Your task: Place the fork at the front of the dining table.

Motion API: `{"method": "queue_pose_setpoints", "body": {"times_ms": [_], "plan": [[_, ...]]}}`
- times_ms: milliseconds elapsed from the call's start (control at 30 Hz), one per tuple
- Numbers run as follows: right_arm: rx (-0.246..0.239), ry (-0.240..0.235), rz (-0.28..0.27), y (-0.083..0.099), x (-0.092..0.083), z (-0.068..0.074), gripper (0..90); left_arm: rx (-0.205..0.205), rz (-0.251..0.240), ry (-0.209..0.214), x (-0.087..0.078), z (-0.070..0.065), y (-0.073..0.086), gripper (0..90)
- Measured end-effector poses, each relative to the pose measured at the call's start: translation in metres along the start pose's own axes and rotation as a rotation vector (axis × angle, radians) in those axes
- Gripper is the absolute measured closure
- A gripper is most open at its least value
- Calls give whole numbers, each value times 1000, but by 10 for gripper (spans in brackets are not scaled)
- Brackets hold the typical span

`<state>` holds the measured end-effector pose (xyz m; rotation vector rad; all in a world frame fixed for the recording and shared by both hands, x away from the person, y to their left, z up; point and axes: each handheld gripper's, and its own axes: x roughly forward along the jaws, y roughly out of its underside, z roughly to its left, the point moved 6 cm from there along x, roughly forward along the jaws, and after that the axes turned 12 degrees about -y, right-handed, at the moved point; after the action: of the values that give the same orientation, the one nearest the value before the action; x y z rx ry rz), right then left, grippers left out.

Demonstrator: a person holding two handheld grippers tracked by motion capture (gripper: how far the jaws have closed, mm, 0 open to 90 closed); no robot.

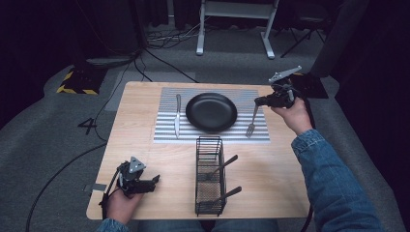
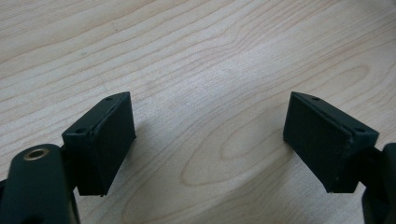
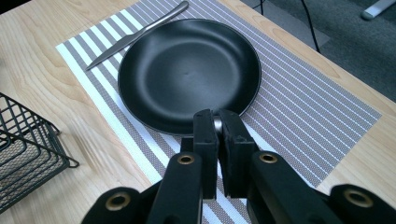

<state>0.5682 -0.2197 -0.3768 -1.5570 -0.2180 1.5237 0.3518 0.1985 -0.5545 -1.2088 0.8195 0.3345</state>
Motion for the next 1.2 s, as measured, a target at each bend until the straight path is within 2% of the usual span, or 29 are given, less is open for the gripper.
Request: {"method": "queue_pose_setpoints", "body": {"times_ms": [300, 367, 567, 733, 1200], "plan": [[44, 20, -24, -2, 5, -11, 832, 0, 0, 0, 0, 0, 0, 169], [41, 19, -24, -3, 6, -12, 828, -1, 0, 0, 0, 0, 0, 169], [21, -5, -37, -9, 15, -13, 802, -1, 0, 0, 0, 0, 0, 170], [38, -17, -50, -10, 18, -14, 758, -1, -1, 0, 0, 0, 0, 170], [88, 12, -69, -5, 32, -26, 702, -1, 0, 0, 0, 0, 0, 170]]}}
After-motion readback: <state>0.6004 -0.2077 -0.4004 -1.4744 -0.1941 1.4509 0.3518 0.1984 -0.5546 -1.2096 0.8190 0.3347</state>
